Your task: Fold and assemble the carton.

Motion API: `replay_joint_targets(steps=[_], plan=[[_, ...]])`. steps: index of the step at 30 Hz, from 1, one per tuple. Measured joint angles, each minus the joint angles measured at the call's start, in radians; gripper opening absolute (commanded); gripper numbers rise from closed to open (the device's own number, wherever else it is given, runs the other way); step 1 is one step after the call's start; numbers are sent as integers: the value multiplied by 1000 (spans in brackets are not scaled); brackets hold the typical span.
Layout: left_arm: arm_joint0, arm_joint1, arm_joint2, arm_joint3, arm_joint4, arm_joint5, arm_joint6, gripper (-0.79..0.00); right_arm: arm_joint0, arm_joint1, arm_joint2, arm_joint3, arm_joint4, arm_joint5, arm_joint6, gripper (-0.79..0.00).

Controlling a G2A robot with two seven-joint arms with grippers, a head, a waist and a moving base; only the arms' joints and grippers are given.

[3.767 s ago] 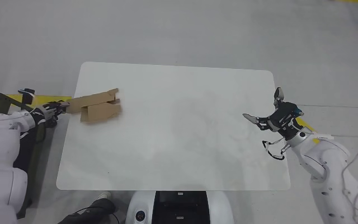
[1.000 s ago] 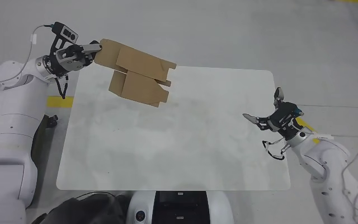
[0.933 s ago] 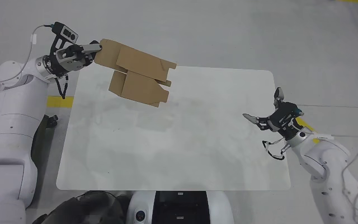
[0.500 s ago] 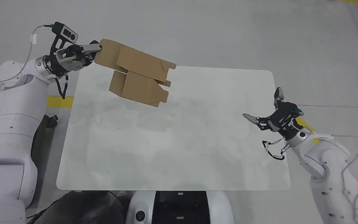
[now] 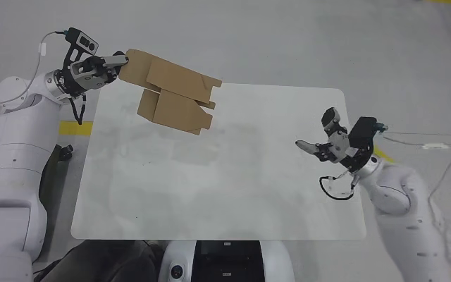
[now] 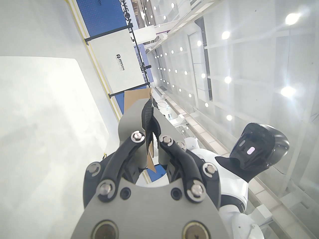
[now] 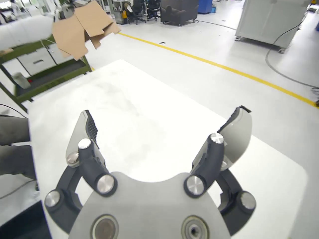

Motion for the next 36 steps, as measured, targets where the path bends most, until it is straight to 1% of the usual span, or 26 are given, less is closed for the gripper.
replay_joint_targets(steps=[6,7,10,13,17,20,31,34,36], plan=[[0,0,0,0,0,0,0,-785,102,-2,-123,92,473,55,297,0],[0,0,0,0,0,0,0,-785,126,-3,-153,118,579,70,361,0],[0,0,0,0,0,0,0,-785,188,-9,-214,188,805,114,499,0],[0,0,0,0,0,0,0,-785,238,-15,-257,251,965,148,592,0],[0,0,0,0,0,0,0,-785,276,-28,-303,307,1141,187,659,0],[0,0,0,0,0,0,0,-785,295,-32,-317,332,1199,191,687,0],[2,0,0,-4,2,2,3,-785,291,-32,-317,326,1198,197,679,0],[22,-5,9,-50,7,39,41,-785,274,-35,-322,306,1235,229,664,0],[30,-10,18,-69,-9,81,38,-785,272,-39,-329,303,1264,245,663,0]])
